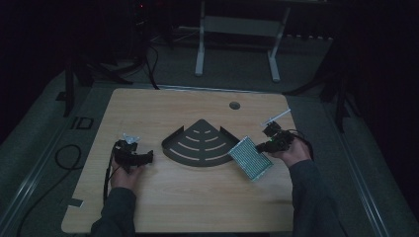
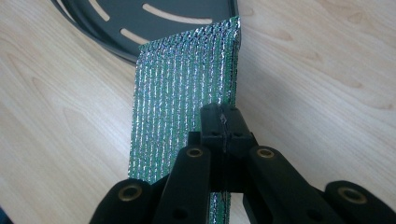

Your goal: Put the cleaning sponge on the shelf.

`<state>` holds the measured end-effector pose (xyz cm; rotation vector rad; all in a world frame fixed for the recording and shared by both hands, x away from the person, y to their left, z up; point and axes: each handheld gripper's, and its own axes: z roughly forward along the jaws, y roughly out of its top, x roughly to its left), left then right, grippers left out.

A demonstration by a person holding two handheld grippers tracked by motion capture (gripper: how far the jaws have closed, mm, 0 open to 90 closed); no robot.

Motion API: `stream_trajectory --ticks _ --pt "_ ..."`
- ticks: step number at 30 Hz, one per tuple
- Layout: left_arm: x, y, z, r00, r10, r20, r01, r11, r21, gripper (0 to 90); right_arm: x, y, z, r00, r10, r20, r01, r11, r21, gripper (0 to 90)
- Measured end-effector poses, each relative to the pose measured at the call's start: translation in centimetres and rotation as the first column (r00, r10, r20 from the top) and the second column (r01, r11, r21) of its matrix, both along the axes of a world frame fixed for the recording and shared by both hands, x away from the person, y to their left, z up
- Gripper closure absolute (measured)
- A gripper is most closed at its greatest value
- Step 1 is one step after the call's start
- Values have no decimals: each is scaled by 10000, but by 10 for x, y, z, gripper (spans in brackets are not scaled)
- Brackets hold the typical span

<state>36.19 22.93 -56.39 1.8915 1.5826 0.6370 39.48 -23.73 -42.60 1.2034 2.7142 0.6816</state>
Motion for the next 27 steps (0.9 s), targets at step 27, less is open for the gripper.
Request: stream_trajectory --ticks 27 --pt "0 0 0 10000 27 11 -27 10000 -30 84 26 19 7 9987 332 394 -341 9992 203 898"
